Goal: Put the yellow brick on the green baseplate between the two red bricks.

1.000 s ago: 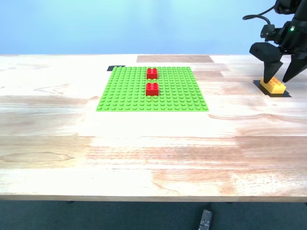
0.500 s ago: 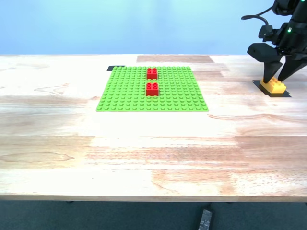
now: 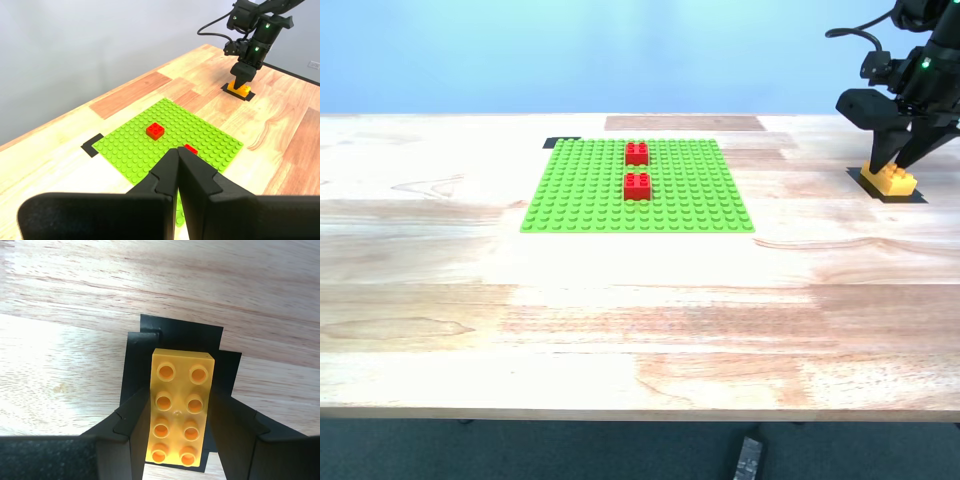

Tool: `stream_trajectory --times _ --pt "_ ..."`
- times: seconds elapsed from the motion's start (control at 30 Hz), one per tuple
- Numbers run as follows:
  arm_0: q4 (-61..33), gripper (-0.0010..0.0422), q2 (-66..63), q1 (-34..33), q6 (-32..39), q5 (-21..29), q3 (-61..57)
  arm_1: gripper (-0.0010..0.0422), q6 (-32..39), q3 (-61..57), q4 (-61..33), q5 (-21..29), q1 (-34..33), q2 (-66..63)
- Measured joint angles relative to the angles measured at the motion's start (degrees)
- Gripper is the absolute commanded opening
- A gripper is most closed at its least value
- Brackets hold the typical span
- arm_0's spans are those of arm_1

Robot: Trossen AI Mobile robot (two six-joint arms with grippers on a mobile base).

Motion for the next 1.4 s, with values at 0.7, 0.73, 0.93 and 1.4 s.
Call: stream_trajectory --times 0.7,0.73,0.93,1.4 --pt "-0.68 0.0000 -0.46 0.00 1.11 0.00 0.00 0.0097 -2.12 -1.92 0.85 -0.35 0.09 -0.90" --pt "-0.68 0.0000 -0.46 0.00 1.11 0.00 0.00 0.0091 -2.25 -1.95 0.83 -0.35 0.11 -1.22" --pt "-0.44 0.0000 -0.46 0.00 1.09 0.00 0.00 0.0082 -3.34 -2.21 0.44 -0.83 0.15 -3.32" --pt "-0.90 0.0000 -0.39 0.02 1.07 0.02 0.00 0.0082 -14.95 3.30 -2.67 -3.39 10.34 -11.91"
